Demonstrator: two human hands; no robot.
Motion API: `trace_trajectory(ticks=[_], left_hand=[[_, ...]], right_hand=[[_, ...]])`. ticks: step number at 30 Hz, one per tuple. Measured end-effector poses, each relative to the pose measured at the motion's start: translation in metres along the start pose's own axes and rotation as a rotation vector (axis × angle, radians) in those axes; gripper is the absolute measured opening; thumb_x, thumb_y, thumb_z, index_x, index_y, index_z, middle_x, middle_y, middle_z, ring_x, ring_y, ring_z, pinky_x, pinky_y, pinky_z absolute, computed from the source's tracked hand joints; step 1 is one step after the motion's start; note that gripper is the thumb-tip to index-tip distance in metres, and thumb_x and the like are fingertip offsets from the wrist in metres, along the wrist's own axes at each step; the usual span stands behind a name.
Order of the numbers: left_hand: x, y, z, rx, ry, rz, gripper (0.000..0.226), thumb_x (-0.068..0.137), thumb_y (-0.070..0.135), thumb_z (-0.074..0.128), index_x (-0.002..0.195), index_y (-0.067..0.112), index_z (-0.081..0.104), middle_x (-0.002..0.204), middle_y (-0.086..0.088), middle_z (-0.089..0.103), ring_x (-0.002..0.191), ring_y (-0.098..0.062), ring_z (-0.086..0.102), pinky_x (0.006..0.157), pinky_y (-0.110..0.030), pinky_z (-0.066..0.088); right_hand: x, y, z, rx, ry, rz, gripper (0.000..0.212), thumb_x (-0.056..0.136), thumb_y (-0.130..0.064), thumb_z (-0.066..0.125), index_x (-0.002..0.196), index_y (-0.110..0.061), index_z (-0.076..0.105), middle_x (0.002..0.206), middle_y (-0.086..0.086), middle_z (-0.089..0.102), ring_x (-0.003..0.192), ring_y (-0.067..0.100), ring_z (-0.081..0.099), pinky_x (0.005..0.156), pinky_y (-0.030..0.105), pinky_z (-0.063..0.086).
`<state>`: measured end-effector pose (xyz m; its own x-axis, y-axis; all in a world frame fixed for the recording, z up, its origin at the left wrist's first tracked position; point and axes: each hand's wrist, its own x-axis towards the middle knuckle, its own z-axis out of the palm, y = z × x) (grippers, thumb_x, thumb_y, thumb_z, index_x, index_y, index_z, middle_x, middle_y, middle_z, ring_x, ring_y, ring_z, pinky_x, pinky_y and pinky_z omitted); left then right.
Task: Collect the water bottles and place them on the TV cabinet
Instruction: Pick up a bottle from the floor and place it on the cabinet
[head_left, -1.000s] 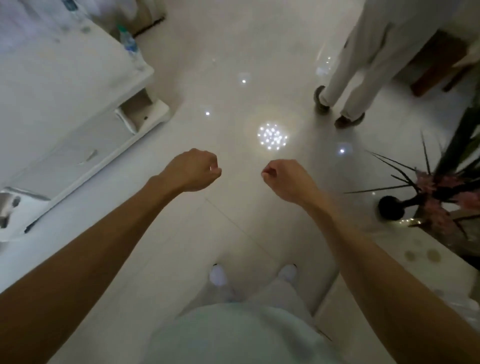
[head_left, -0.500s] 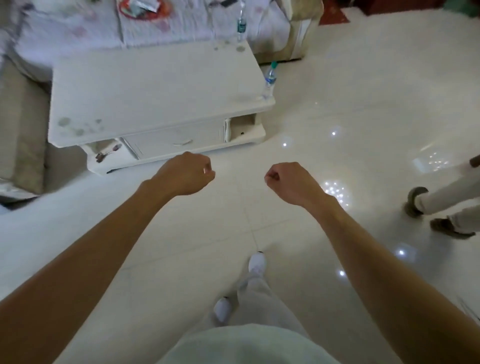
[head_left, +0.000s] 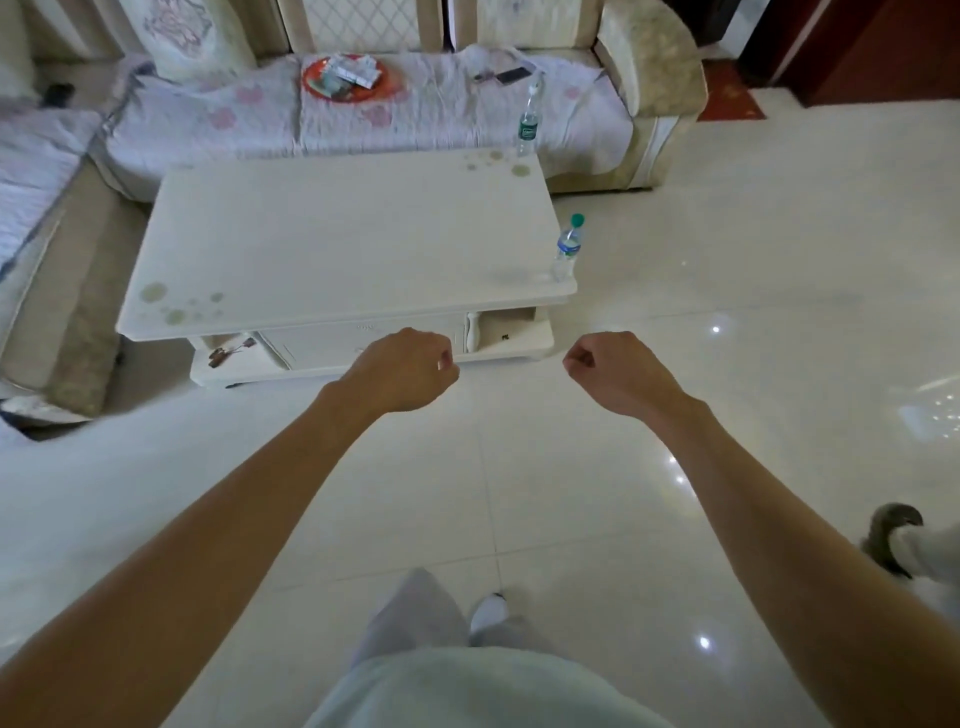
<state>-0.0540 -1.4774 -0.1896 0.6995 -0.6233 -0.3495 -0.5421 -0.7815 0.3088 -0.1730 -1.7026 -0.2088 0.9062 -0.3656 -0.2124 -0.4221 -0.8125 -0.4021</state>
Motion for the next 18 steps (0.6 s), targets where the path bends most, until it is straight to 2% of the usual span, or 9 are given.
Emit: trace_trajectory(ticks=[7, 10, 18], left_hand=[[0.069, 0.012, -0.021, 0.233, -0.043, 0.022, 0.03, 0.098, 0.034, 0.042, 0.105, 0.015, 0.064, 0.106, -0.006, 0.067, 0.095, -0.028, 0.063, 0.084, -0.037, 0.05], [0.107, 0.008, -0.029, 0.243, -0.059, 0.034, 0.03, 0.099, 0.035, 0.042, 0.105, 0.015, 0.064, 0.106, -0.006, 0.067, 0.095, -0.026, 0.063, 0.082, -0.036, 0.05], [0.24, 0.004, -0.047, 0.197, -0.116, 0.087, 0.031, 0.098, 0.034, 0.043, 0.106, 0.013, 0.064, 0.107, -0.009, 0.068, 0.096, -0.028, 0.063, 0.083, -0.036, 0.049]], right_hand=[[0.059, 0.039, -0.025, -0.022, -0.039, 0.046, 0.021, 0.092, -0.025, 0.052, 0.095, -0.013, 0.069, 0.091, 0.001, 0.069, 0.08, 0.019, 0.061, 0.067, 0.028, 0.046], [0.089, 0.053, -0.027, -0.013, -0.057, 0.072, 0.021, 0.09, -0.025, 0.051, 0.091, -0.013, 0.068, 0.085, 0.001, 0.069, 0.079, 0.02, 0.063, 0.069, 0.033, 0.052], [0.205, 0.071, -0.033, -0.026, -0.108, 0.132, 0.022, 0.089, -0.025, 0.051, 0.086, -0.012, 0.067, 0.08, 0.002, 0.068, 0.076, 0.022, 0.062, 0.069, 0.035, 0.053]])
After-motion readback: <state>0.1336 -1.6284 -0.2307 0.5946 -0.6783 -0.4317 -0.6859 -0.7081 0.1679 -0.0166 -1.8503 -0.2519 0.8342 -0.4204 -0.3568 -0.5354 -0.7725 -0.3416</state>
